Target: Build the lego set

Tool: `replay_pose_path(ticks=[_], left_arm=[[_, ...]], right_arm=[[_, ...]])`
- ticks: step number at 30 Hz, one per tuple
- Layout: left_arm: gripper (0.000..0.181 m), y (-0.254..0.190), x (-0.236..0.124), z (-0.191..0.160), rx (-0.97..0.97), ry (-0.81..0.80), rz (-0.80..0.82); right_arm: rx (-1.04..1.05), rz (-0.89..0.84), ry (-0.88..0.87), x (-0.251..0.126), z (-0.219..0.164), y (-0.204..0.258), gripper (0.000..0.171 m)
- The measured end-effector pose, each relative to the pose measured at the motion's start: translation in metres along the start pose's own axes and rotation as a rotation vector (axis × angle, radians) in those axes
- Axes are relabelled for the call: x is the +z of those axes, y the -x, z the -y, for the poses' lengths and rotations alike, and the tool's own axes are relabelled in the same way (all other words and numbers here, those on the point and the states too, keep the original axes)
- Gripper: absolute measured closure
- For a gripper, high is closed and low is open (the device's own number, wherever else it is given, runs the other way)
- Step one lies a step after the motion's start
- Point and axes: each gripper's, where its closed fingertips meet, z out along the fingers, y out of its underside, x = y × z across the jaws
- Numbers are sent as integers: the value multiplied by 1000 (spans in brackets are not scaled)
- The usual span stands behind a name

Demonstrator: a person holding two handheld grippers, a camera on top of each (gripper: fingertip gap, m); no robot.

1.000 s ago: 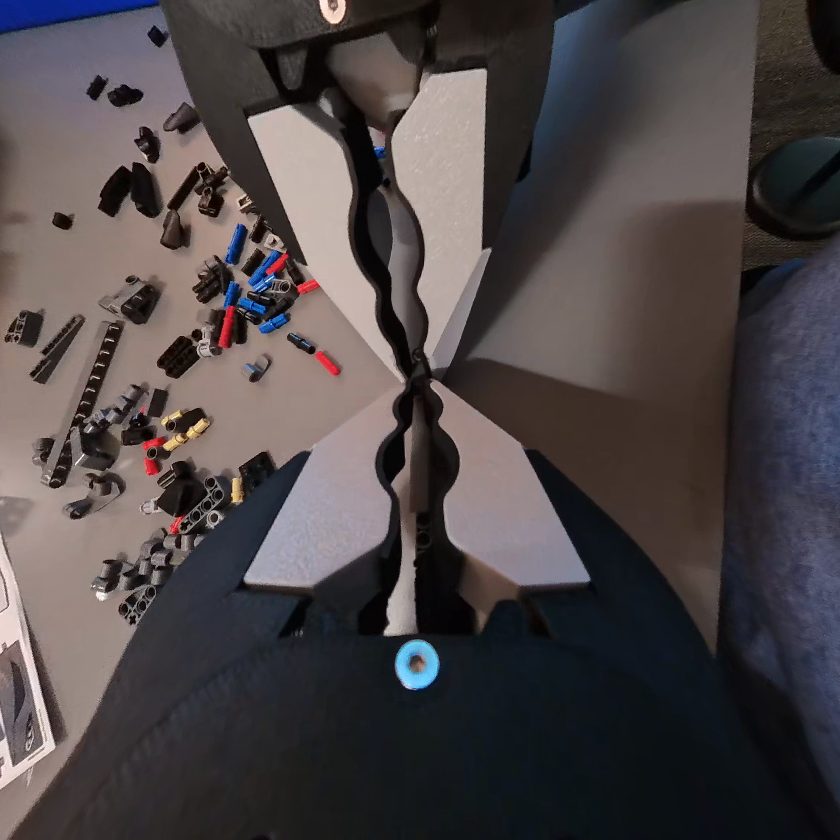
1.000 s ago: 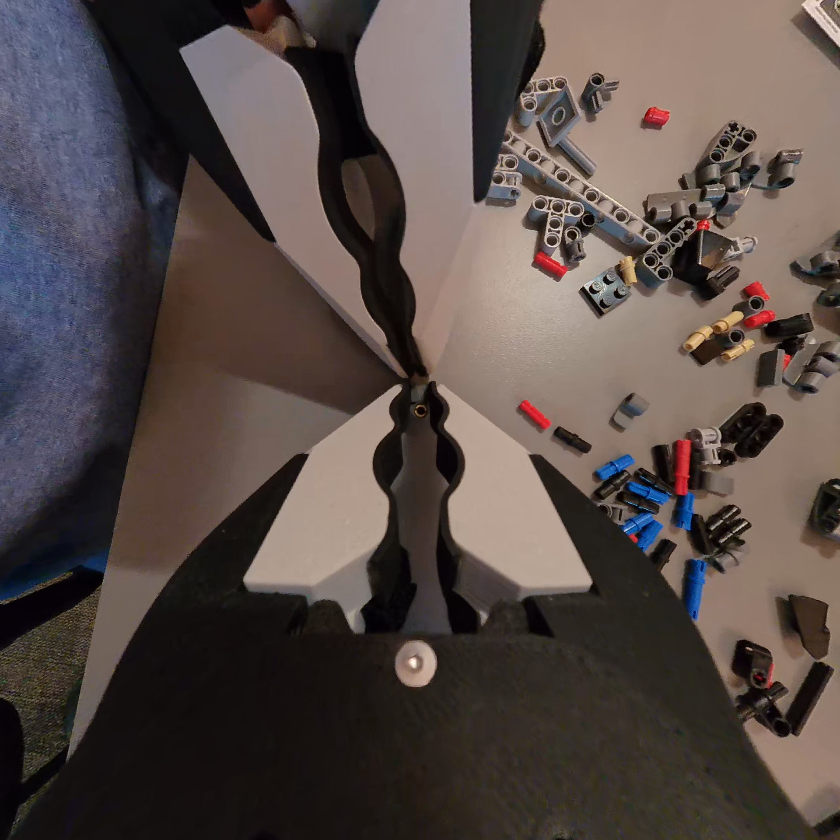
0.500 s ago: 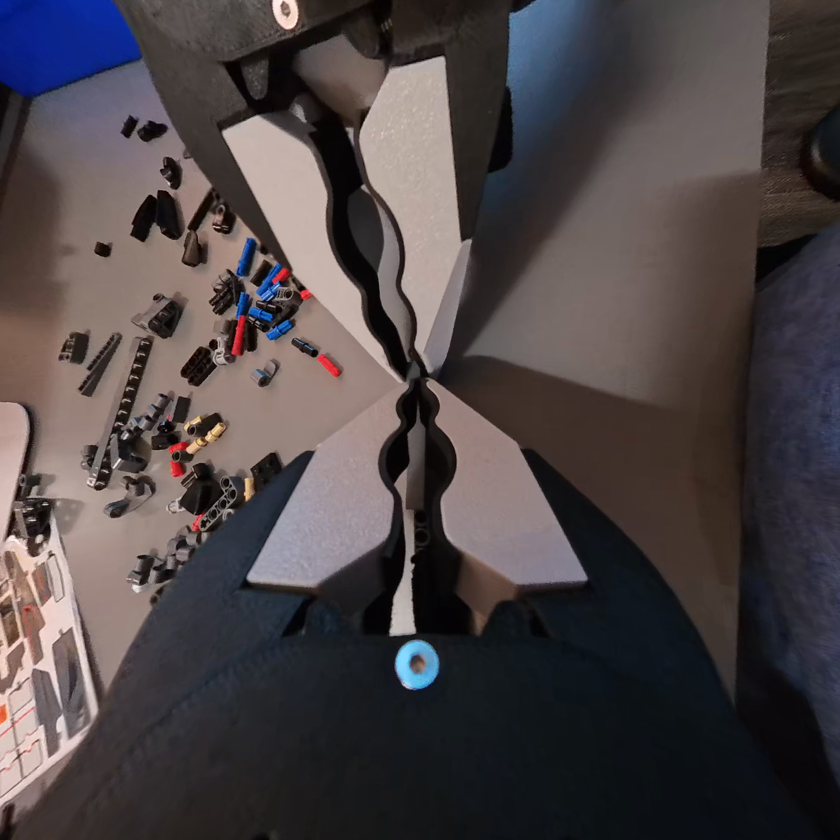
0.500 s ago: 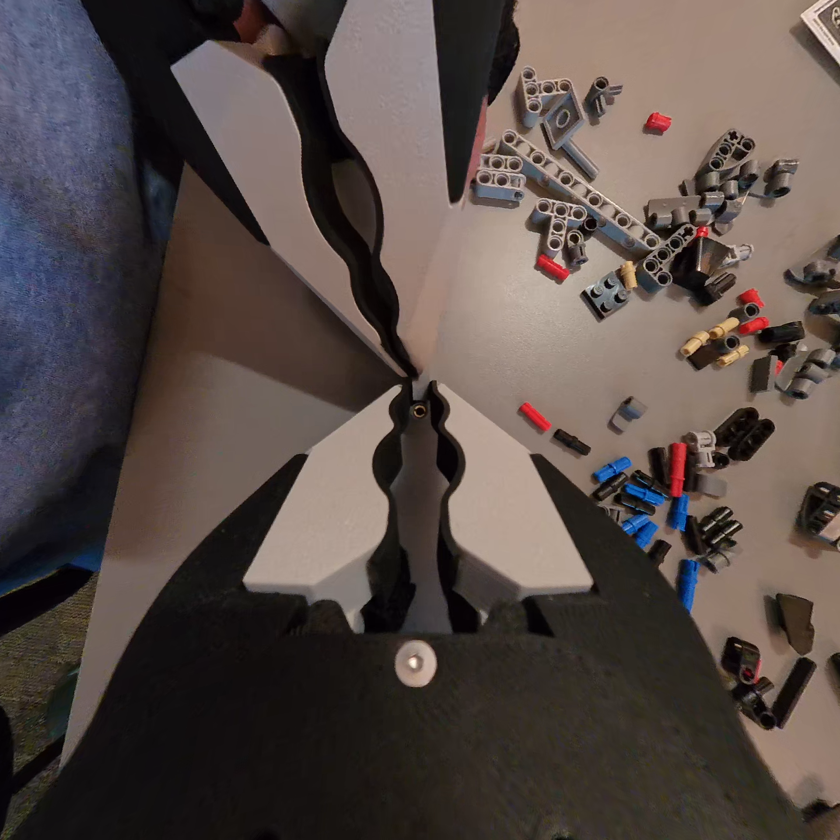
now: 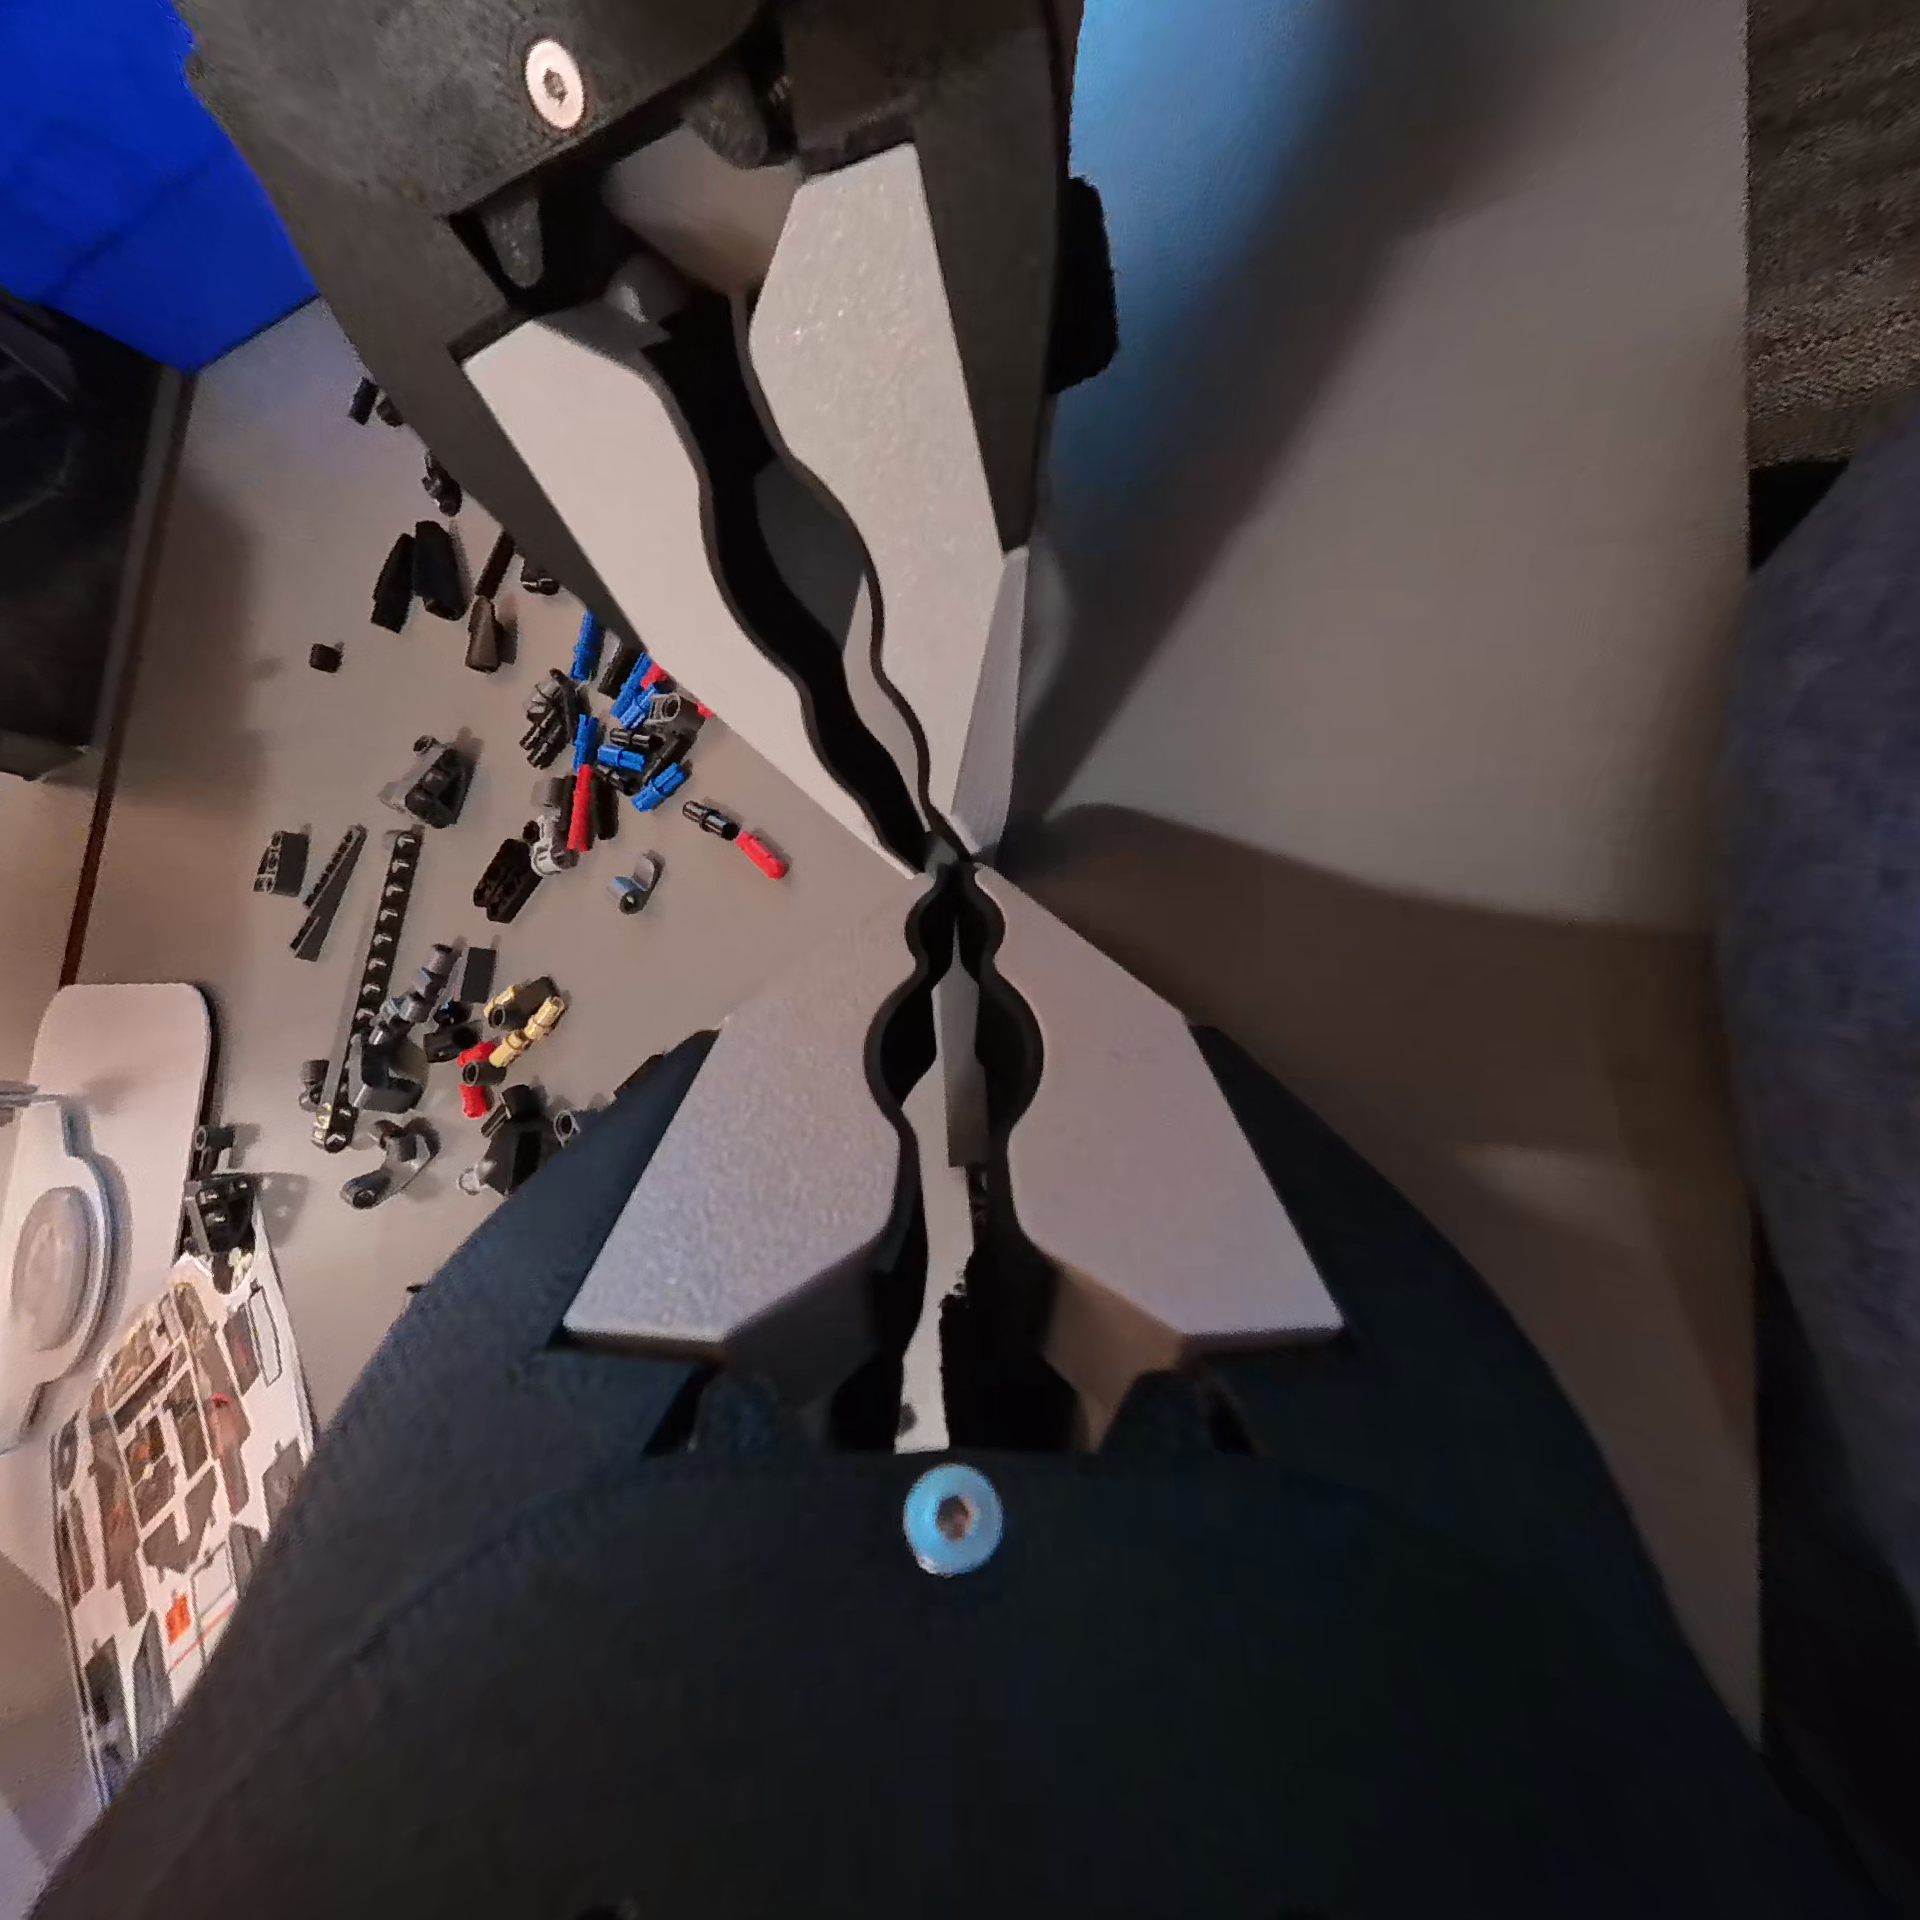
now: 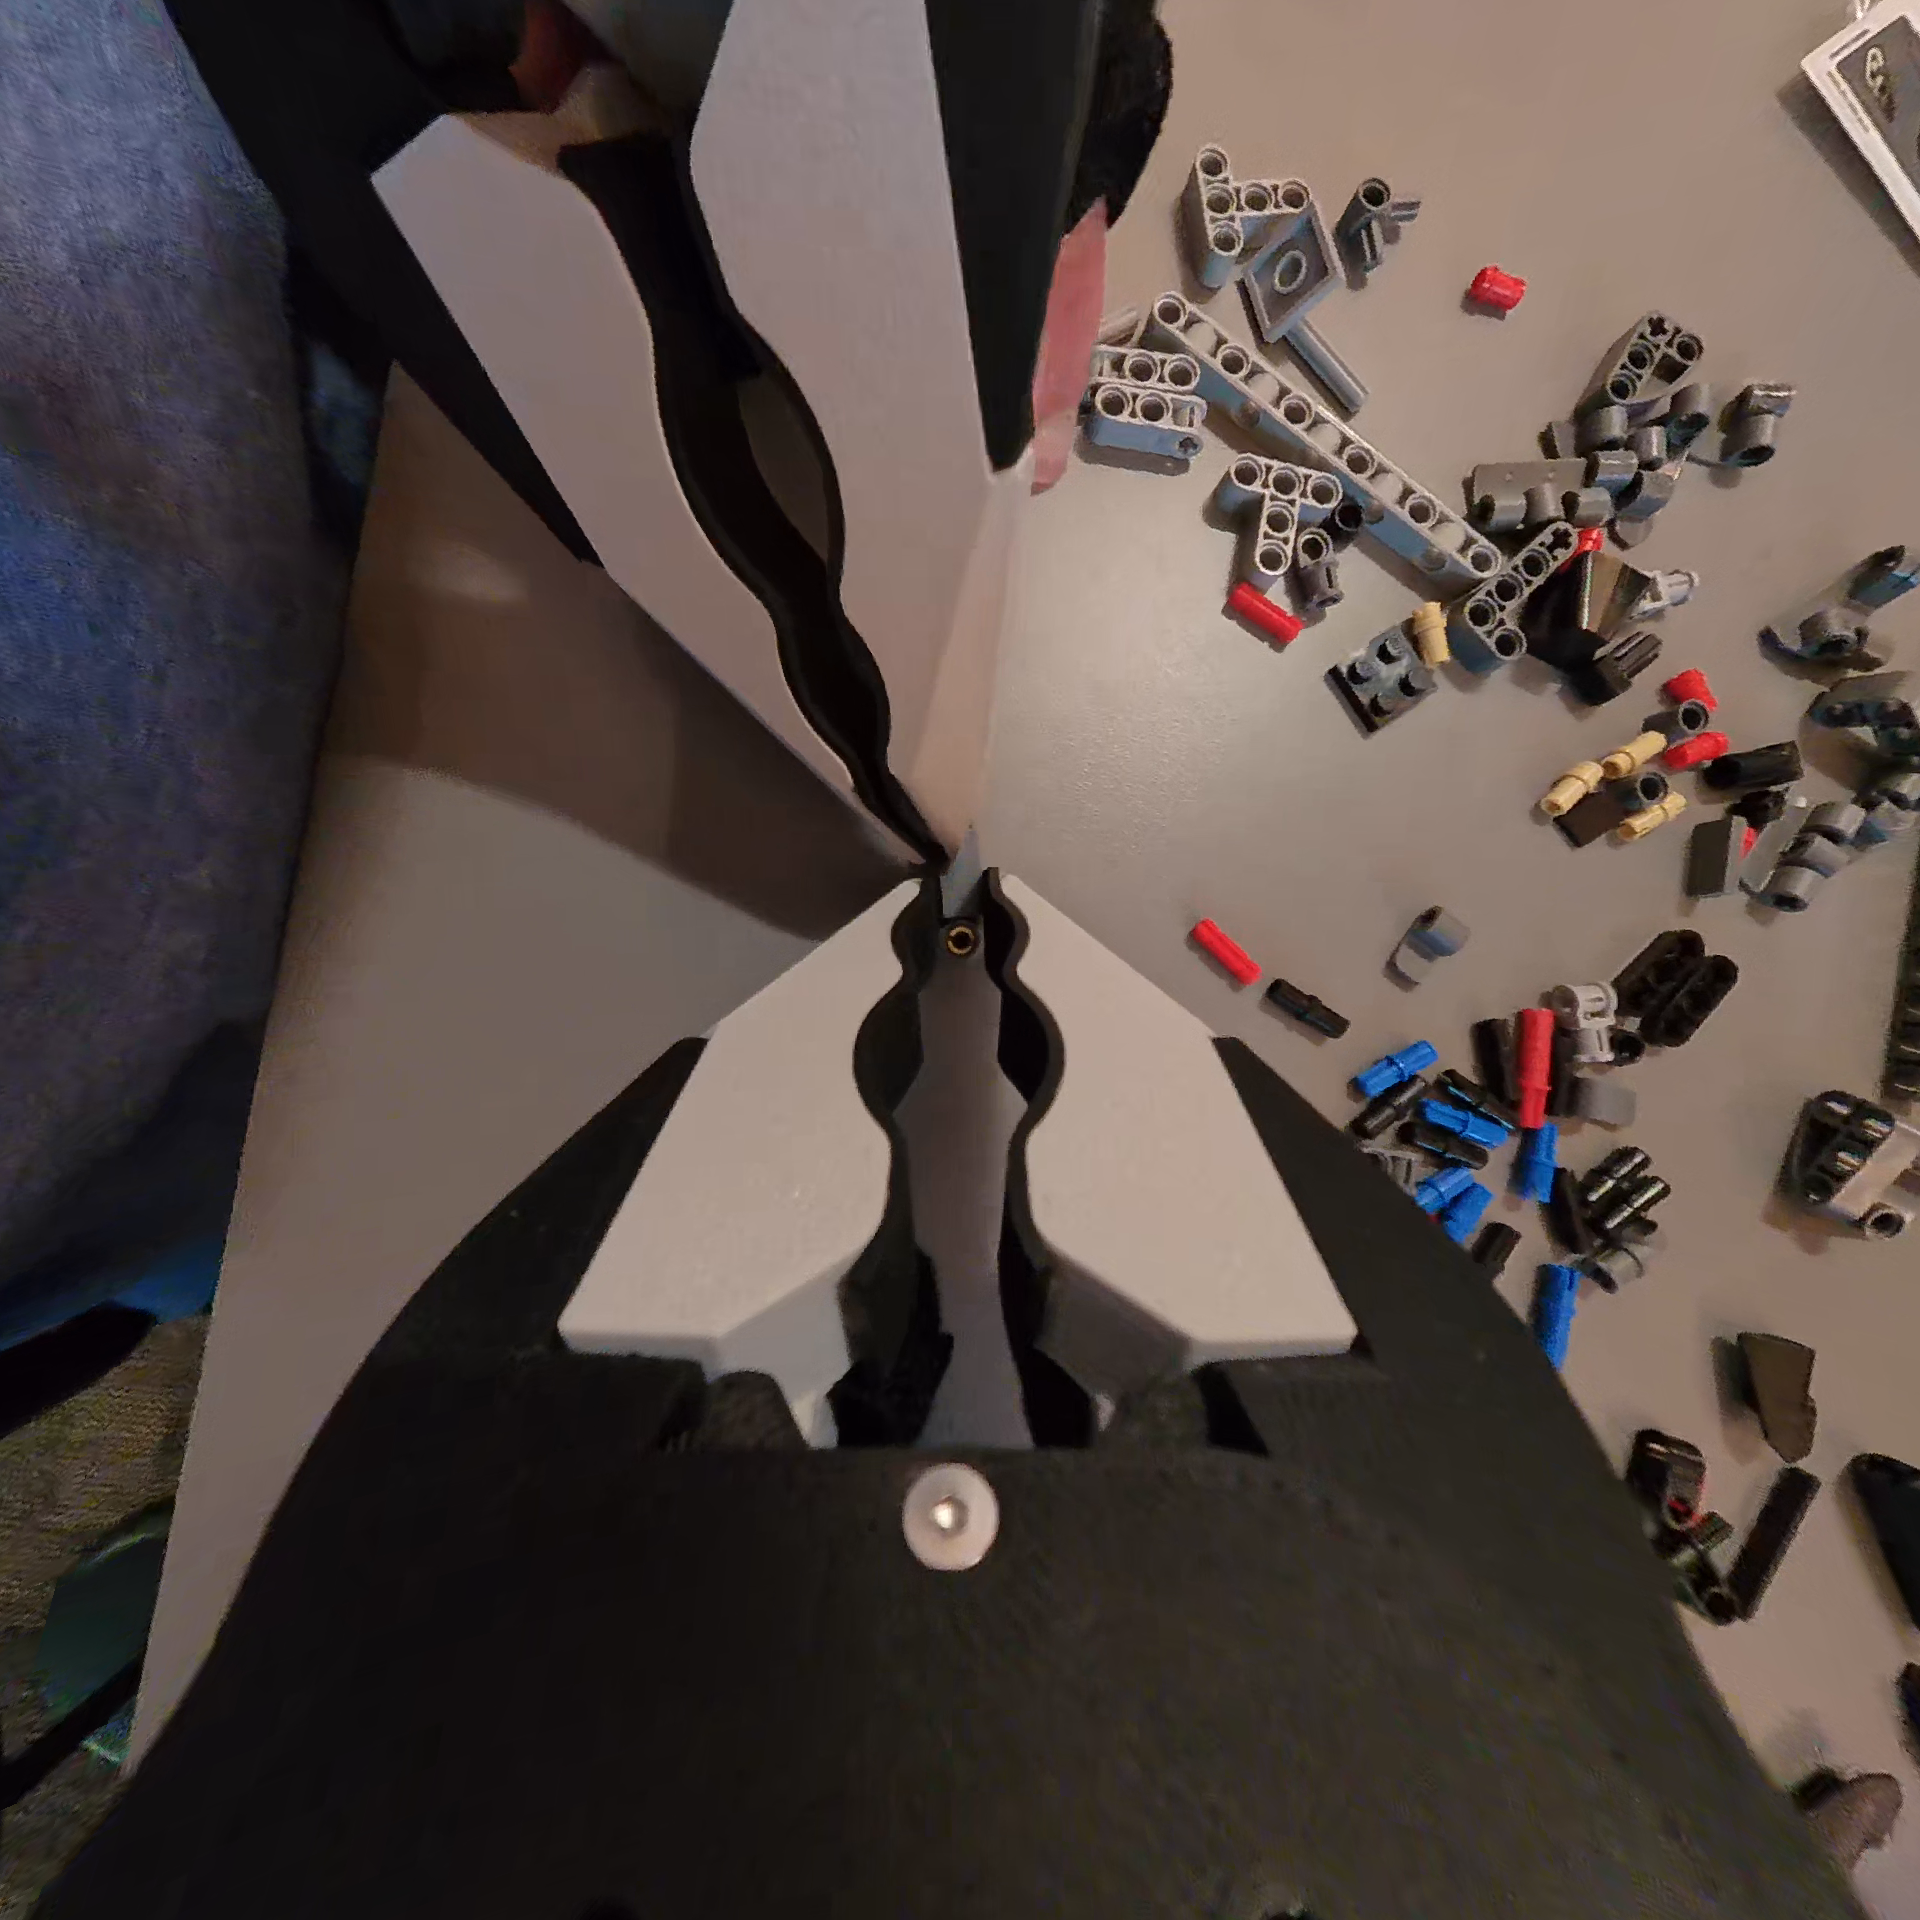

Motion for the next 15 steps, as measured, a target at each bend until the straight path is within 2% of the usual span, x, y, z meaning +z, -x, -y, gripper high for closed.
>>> replay_pose_path(ticks=[9, 15], left_arm=[[181, 2, 1, -2, 120, 0, 40], [181, 2, 1, -2, 188, -13, 63]], right_arm=[[144, 105, -47, 1, 0, 0, 165], [101, 34, -34, 1, 0, -1, 165]])
